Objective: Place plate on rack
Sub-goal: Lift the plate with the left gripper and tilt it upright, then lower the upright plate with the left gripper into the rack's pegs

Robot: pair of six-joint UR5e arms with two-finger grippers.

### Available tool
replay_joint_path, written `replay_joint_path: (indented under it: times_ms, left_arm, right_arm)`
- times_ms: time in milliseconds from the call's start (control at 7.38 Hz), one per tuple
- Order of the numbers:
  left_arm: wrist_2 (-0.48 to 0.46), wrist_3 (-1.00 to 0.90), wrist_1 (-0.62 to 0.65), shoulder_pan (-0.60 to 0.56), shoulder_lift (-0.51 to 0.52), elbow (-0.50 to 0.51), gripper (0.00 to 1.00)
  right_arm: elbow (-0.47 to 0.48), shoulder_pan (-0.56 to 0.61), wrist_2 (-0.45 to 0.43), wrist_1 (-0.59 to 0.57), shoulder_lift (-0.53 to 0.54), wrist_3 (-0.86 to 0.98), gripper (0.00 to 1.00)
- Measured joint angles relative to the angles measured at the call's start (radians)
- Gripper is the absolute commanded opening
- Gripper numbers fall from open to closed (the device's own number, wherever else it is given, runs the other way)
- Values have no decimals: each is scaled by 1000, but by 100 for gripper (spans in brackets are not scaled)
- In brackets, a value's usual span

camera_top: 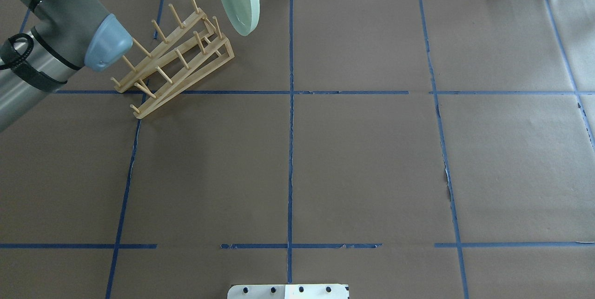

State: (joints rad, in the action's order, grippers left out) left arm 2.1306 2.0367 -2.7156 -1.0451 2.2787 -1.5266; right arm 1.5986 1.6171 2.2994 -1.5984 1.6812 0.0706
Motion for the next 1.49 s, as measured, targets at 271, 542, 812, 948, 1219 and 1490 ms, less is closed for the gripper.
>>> replay_joint_path:
  times_ms: [271, 542, 812, 948, 1219, 1490]
  left_arm:
    - [-113, 68, -142, -31, -29, 91, 0]
    - [-183, 92, -255, -31, -45, 178, 0]
    - [-193, 95, -303, -28, -72, 204, 0]
    - [-194, 94, -310, -26, -80, 206, 0]
    - [-196, 91, -327, -16, -96, 215, 0]
    - [-202, 87, -333, -3, -106, 231, 0]
  right_arm:
    - [0, 1, 0, 0, 0, 0, 100]
    - [0, 1, 0, 0, 0, 0, 100]
    - [0, 1, 0, 0, 0, 0, 100]
    - [0, 1, 0, 0, 0, 0, 100]
    - [0, 1, 0, 0, 0, 0, 100]
    - [0, 1, 0, 0, 0, 0, 100]
